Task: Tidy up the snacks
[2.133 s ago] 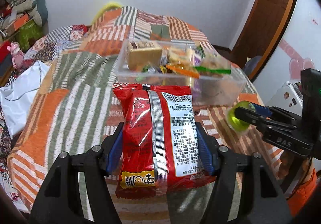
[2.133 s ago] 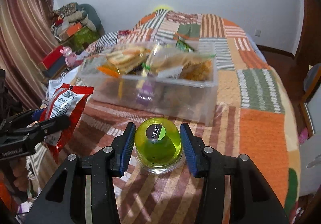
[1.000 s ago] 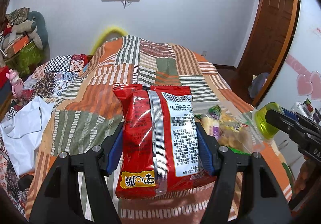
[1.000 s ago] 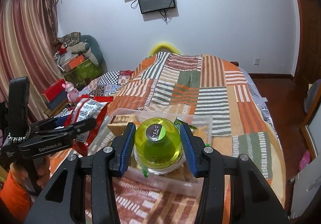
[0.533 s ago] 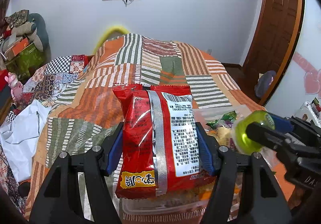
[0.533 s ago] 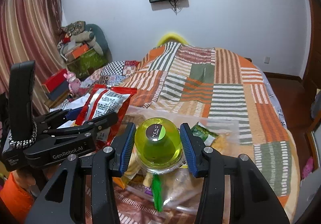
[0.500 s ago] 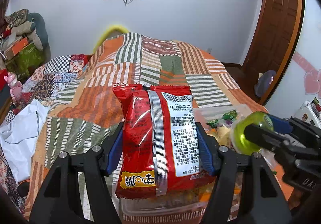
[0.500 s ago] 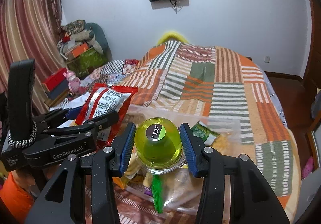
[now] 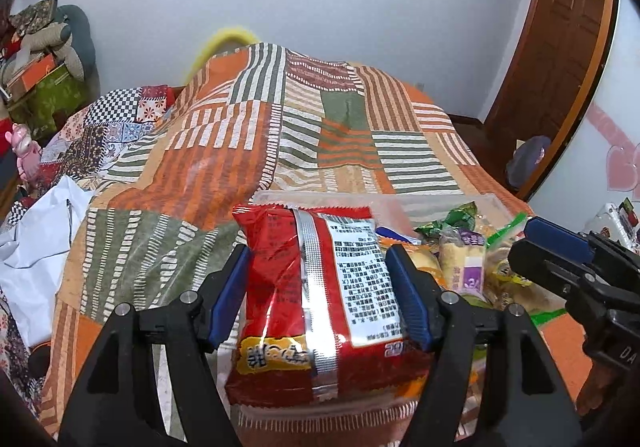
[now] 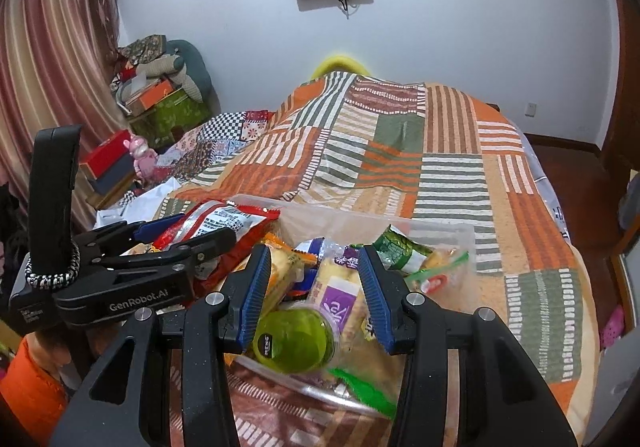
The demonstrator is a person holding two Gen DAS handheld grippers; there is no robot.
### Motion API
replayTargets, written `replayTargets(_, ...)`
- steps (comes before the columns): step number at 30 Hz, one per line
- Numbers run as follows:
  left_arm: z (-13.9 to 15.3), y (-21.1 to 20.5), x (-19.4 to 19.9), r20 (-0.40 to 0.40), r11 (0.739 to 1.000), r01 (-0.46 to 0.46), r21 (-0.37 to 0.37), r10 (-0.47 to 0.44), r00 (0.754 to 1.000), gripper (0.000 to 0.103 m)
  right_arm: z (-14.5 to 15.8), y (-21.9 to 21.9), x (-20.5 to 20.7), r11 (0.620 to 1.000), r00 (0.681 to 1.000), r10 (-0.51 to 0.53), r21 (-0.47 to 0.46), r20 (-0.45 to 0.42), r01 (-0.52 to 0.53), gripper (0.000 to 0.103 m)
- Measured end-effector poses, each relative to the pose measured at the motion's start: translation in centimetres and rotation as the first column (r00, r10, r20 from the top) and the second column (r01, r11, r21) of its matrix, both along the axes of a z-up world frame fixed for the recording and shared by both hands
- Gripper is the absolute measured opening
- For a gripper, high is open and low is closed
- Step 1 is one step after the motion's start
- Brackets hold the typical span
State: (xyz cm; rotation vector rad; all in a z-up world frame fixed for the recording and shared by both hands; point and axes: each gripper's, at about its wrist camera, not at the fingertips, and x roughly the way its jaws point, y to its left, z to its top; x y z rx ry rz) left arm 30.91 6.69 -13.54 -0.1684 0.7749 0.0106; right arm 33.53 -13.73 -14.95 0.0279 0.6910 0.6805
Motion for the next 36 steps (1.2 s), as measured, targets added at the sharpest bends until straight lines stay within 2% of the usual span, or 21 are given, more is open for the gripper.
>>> replayTargets(9,5.4,-0.4,-4.3,0.109,1.000,0.009,0.016,-0.011,0.994,0.068,2.8,-2.1,-2.6,1.000,0.998,-0.013,0.029,0.054,0.011,0.042)
replayTargets(15,10.6,-1.7,-9.3,0.232,0.999,0.021,0.029,-0.027,0.972,0.068,5.9,-3.8,-5.4,0.998,0.991,-0.034,0.064,0.131,0.026,0.042)
replayTargets(19,13.7,-2.8,-13.1,0.320,0.998,0.011,0.059,-0.029,0.947,0.068,8.0,-5.1,-7.8,0.995,0.981,-0.047,0.098,0.186,0.028,0.043)
replayTargets(23,15.4,-3.5,-16.0,0.374,0.998,0.004,0.057,-0.025,0.927,0.070,9.6,-6.2,-10.4,0.991,0.970,-0.060,0.133,0.237,0.029,0.051)
replayTargets(25,16.0,-3.8,-17.3,0.399,0.999,0.005,0.044,-0.022,0.917,0.080,9.9,-6.6,-11.3,0.989,0.965,-0.066,0.147,0.255,0.028,0.055)
replayTargets(30,16.9,-4.7,-20.0,0.460,0.998,-0.018,0.064,-0.013,0.888,0.095,10.5,-7.2,-12.6,0.986,0.954,-0.085,0.163,0.288,0.038,0.071)
replayTargets(32,17.0,-5.0,-20.6,0.469,0.997,-0.023,0.069,-0.012,0.883,0.098,10.6,-7.3,-13.2,0.984,0.950,-0.098,0.169,0.298,0.048,0.079)
replayTargets(36,17.0,-5.5,-21.6,0.479,0.997,-0.022,0.080,-0.020,0.878,0.102,10.5,-7.4,-13.3,0.982,0.948,-0.111,0.180,0.299,0.059,0.086)
